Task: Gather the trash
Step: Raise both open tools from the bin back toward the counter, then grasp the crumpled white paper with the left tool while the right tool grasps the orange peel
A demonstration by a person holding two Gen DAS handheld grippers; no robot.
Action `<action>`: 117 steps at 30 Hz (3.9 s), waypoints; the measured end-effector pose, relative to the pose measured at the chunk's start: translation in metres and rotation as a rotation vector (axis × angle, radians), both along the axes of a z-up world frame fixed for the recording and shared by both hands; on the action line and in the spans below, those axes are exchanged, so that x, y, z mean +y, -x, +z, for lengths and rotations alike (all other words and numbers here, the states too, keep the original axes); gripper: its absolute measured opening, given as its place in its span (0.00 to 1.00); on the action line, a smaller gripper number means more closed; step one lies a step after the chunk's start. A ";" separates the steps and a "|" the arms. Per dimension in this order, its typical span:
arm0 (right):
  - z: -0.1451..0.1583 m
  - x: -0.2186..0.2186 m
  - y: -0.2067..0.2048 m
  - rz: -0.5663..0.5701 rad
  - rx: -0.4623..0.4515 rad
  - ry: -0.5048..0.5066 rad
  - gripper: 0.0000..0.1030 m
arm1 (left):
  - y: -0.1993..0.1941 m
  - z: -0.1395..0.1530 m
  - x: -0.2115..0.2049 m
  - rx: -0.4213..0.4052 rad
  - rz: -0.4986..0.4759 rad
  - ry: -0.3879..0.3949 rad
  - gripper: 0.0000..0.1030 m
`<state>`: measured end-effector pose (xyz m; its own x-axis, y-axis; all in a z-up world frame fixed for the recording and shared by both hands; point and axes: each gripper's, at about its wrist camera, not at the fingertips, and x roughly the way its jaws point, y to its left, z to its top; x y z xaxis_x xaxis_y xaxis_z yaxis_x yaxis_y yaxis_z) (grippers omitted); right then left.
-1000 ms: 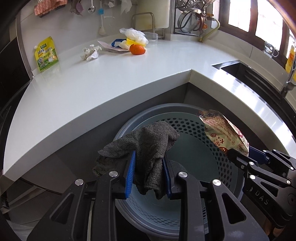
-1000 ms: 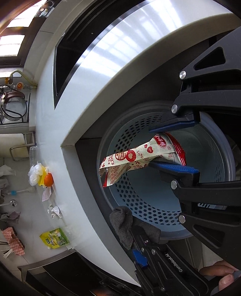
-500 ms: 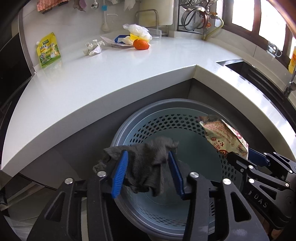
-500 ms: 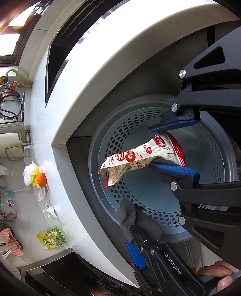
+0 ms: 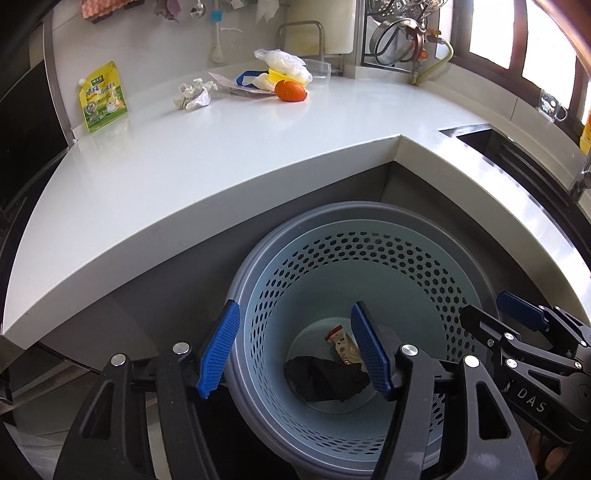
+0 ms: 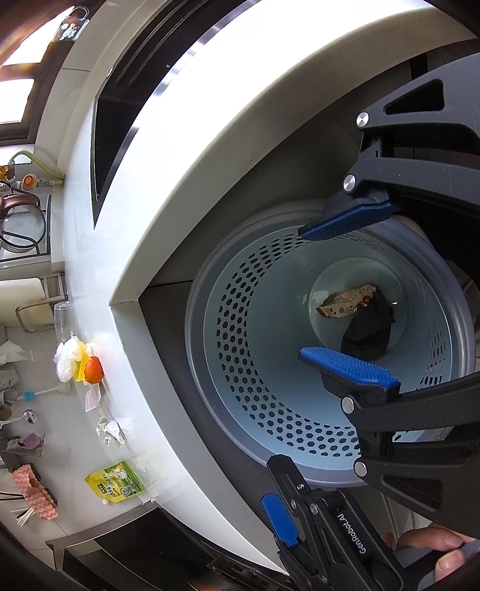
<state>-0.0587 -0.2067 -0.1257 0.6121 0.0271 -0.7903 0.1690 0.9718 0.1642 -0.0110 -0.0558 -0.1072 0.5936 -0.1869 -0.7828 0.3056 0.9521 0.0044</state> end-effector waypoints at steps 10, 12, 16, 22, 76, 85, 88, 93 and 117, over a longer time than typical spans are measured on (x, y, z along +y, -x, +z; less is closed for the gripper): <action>0.006 0.003 -0.006 0.006 -0.020 -0.006 0.56 | -0.007 0.003 0.002 -0.007 0.009 -0.005 0.66; 0.009 0.004 -0.007 0.007 -0.025 -0.001 0.56 | -0.007 0.003 0.001 -0.008 0.009 -0.006 0.66; 0.012 0.001 -0.009 -0.001 -0.033 0.004 0.56 | -0.008 0.005 0.001 -0.008 0.002 -0.004 0.66; 0.010 0.000 -0.017 -0.008 -0.008 -0.007 0.56 | -0.011 0.015 0.006 -0.022 0.010 0.020 0.68; 0.081 0.028 -0.288 0.150 -0.112 -0.011 0.62 | -0.244 0.101 0.078 -0.214 0.215 0.001 0.90; 0.064 0.042 -0.325 0.172 -0.069 0.032 0.63 | -0.273 0.082 0.084 -0.154 0.232 0.003 0.91; 0.058 0.044 -0.334 0.165 -0.053 0.056 0.63 | -0.278 0.077 0.087 -0.140 0.240 0.009 0.91; 0.054 0.050 -0.340 0.171 -0.041 0.085 0.63 | -0.283 0.074 0.086 -0.130 0.241 0.003 0.91; 0.073 0.004 -0.299 0.102 -0.103 0.015 0.24 | -0.323 0.063 0.053 -0.089 0.238 -0.017 0.92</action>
<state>0.2404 -0.2030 -0.0527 0.6844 0.0823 -0.7245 0.0521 0.9855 0.1612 0.3116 -0.0023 -0.0438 0.6860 -0.0210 -0.7273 0.0703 0.9968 0.0375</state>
